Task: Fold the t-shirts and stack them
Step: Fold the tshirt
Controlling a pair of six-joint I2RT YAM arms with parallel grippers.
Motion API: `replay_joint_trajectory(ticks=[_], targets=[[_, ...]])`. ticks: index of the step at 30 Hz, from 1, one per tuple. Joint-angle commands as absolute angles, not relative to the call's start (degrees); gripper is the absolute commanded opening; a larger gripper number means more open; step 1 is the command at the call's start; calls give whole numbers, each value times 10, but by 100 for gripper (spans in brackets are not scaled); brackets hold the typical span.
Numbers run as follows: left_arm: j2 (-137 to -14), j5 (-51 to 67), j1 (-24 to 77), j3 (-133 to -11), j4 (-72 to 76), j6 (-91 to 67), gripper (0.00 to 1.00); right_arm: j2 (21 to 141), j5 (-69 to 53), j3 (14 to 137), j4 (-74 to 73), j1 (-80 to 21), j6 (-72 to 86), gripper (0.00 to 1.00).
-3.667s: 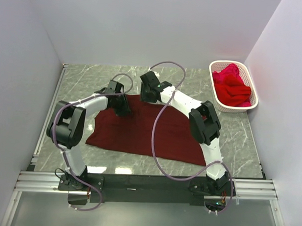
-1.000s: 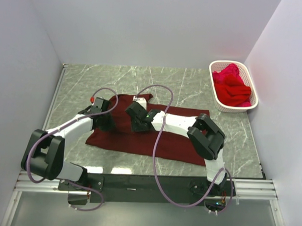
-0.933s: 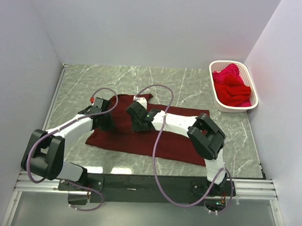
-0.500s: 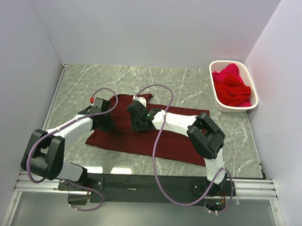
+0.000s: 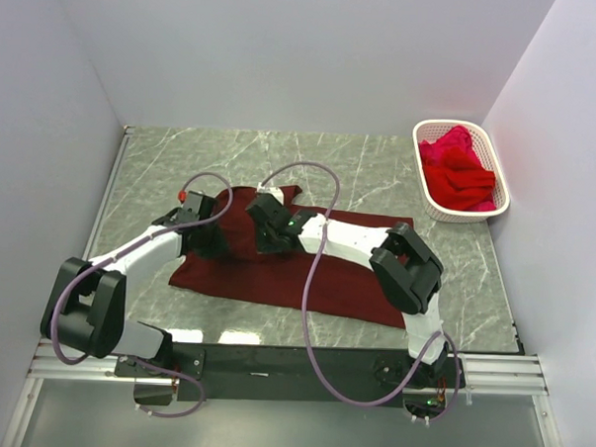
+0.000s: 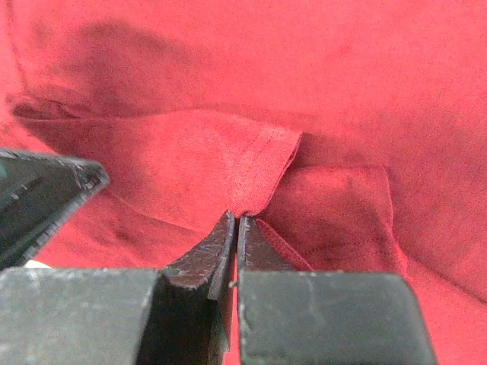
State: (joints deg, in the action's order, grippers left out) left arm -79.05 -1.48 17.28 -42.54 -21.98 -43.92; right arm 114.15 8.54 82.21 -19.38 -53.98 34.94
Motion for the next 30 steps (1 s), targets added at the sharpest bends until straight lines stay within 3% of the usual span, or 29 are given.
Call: replay_joint_trajectory(ticks=[1, 14, 21, 23, 24, 27, 30], targets=[[-768, 4, 171, -470, -228, -421, 36, 1143, 129, 874, -202, -536, 313, 0], [-787, 4, 147, -558, -259, -417, 40, 1244, 143, 1065, -221, -508, 199, 0], [-798, 2, 136, -559, -259, -412, 40, 1276, 149, 1083, -219, -497, 199, 0], [-803, 2, 135, -555, -257, -414, 40, 1281, 149, 1087, -222, -496, 200, 9], [-806, 5, 135, -553, -253, -413, 40, 1283, 149, 1090, -226, -495, 201, 20], [-816, 13, 134, -548, -246, -419, 40, 1270, 162, 1071, -216, -492, 205, 41], [-841, 17, 129, -552, -236, -427, 41, 1230, 171, 1042, -207, -474, 225, 47]])
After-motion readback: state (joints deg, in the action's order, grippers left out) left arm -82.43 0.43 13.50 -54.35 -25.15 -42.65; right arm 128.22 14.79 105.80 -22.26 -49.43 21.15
